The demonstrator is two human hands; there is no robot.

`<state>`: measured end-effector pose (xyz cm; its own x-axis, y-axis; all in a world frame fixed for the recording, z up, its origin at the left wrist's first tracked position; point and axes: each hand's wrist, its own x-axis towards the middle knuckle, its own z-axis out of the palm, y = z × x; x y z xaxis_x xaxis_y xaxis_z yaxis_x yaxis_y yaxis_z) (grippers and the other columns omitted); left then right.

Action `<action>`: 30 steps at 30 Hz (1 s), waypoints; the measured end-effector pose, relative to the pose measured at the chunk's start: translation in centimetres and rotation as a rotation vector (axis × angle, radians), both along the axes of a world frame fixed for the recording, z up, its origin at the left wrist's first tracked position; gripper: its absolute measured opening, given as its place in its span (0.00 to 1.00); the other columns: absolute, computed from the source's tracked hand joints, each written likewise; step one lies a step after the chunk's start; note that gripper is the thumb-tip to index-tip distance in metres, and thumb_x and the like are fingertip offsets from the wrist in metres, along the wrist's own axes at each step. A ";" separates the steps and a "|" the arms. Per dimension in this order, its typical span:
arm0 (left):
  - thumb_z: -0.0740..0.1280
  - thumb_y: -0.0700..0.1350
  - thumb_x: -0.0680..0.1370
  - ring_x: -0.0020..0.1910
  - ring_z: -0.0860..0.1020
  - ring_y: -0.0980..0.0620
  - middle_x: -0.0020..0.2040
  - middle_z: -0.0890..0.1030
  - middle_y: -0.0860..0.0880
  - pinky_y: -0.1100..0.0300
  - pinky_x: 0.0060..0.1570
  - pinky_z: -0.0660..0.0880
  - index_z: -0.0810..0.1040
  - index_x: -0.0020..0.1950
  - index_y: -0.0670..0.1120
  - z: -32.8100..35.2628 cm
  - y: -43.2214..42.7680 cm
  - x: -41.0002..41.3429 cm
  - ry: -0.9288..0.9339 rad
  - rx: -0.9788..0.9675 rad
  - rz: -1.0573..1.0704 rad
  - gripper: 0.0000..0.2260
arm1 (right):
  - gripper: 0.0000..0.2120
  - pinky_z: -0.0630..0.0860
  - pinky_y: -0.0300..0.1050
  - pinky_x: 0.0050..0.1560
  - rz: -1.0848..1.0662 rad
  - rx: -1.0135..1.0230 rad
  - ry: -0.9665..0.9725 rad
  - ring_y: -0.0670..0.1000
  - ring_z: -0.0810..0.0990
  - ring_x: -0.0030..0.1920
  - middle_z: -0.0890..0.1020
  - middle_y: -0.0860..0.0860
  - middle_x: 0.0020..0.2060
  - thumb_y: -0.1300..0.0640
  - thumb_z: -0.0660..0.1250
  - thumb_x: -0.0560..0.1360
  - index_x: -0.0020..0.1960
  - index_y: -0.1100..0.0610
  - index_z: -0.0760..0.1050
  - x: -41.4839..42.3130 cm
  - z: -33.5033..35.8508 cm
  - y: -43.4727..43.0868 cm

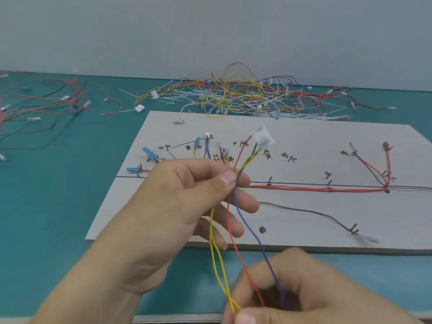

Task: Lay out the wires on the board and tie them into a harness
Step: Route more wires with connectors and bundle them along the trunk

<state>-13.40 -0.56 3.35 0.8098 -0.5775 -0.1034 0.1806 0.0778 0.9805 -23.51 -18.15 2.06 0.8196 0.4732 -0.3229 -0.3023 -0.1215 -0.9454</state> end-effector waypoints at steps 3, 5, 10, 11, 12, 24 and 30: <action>0.69 0.48 0.75 0.28 0.81 0.49 0.44 0.87 0.42 0.60 0.24 0.75 0.87 0.47 0.47 -0.1 0.2 -0.3 0.015 -0.004 0.021 0.08 | 0.11 0.79 0.46 0.46 -0.200 0.053 -0.023 0.52 0.84 0.42 0.86 0.57 0.42 0.50 0.74 0.70 0.51 0.53 0.85 0.0 0.2 -0.7; 0.70 0.47 0.74 0.29 0.81 0.49 0.44 0.87 0.42 0.60 0.25 0.76 0.87 0.46 0.46 -0.1 -0.1 -0.7 0.022 -0.011 0.035 0.08 | 0.13 0.81 0.46 0.40 -0.398 0.046 -0.154 0.55 0.85 0.40 0.86 0.59 0.42 0.49 0.75 0.66 0.48 0.54 0.85 0.3 0.5 -0.8; 0.72 0.45 0.72 0.31 0.83 0.47 0.40 0.86 0.44 0.59 0.25 0.77 0.88 0.45 0.47 0.1 -0.6 -1.2 -0.020 -0.006 0.074 0.06 | 0.07 0.76 0.45 0.33 -0.658 0.154 -0.309 0.53 0.79 0.33 0.83 0.55 0.37 0.56 0.73 0.70 0.46 0.57 0.84 3.0 1.4 -0.4; 0.72 0.45 0.72 0.31 0.84 0.46 0.39 0.86 0.44 0.59 0.25 0.77 0.87 0.45 0.48 0.1 -0.6 -1.3 -0.028 0.004 0.074 0.06 | 0.07 0.76 0.46 0.33 -0.667 0.151 -0.325 0.54 0.78 0.33 0.81 0.55 0.36 0.57 0.73 0.71 0.48 0.57 0.84 3.6 1.5 -0.4; 0.71 0.45 0.72 0.32 0.84 0.47 0.38 0.86 0.45 0.58 0.26 0.77 0.87 0.45 0.49 0.1 -0.6 -1.3 -0.043 0.018 0.073 0.06 | 0.08 0.76 0.47 0.33 -0.663 0.155 -0.339 0.55 0.77 0.33 0.80 0.54 0.35 0.58 0.73 0.72 0.50 0.56 0.84 4.2 1.5 -0.4; 0.76 0.51 0.67 0.31 0.75 0.55 0.39 0.82 0.58 0.71 0.31 0.68 0.84 0.44 0.58 0.4 -1.6 -2.2 -0.674 0.277 0.384 0.07 | 0.06 0.73 0.40 0.32 -0.701 0.145 -0.391 0.55 0.73 0.28 0.75 0.56 0.29 0.64 0.69 0.68 0.41 0.58 0.83 5.9 1.7 -0.7; 0.75 0.44 0.68 0.28 0.76 0.56 0.35 0.82 0.57 0.66 0.28 0.71 0.86 0.40 0.55 0.8 -1.3 -2.0 -0.713 0.243 0.340 0.06 | 0.08 0.80 0.43 0.37 -0.375 0.354 -0.261 0.54 0.85 0.33 0.84 0.58 0.35 0.61 0.72 0.67 0.46 0.59 0.84 5.9 2.3 -2.8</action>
<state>-15.36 -1.89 4.13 0.8549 -0.3166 0.4110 -0.4862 -0.2128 0.8475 -17.59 -20.99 4.32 0.9835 0.1770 0.0374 -0.0152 0.2866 -0.9579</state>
